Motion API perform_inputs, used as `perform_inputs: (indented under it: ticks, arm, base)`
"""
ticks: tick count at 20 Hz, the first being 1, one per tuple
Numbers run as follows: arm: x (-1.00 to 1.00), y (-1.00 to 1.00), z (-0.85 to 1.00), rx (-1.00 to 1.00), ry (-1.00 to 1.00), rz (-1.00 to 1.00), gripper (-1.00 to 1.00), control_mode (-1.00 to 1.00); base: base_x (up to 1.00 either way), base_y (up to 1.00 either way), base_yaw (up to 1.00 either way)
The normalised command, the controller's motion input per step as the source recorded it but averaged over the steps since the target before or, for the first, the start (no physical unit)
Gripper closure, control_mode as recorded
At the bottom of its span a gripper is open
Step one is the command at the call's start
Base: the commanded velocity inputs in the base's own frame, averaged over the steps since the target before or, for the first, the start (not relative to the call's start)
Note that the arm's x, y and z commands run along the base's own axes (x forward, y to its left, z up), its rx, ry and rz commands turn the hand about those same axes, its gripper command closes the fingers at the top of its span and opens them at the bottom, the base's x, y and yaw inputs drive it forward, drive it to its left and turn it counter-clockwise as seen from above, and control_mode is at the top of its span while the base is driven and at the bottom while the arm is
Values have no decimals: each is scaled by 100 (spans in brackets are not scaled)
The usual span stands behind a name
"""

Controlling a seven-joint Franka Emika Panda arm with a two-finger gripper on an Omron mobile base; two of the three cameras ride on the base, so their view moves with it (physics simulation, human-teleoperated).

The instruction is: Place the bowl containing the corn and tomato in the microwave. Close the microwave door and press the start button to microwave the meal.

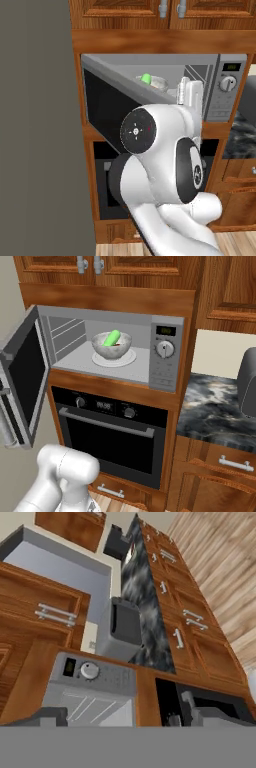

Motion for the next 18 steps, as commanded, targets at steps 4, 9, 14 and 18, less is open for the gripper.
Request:
perform_inputs:
  ticks: [4,9,14,18]
  arm:
    - [100,-54,0,9,24,0,-100,-100]
    - [100,-61,0,11,20,0,-100,-100]
    - [100,-53,-8,3,10,-1,-100,-100]
    - [100,-22,-25,0,1,-4,-100,-100]
  base:
    - [0,0,0]
    - [0,0,0]
    - [0,0,0]
    - [0,0,0]
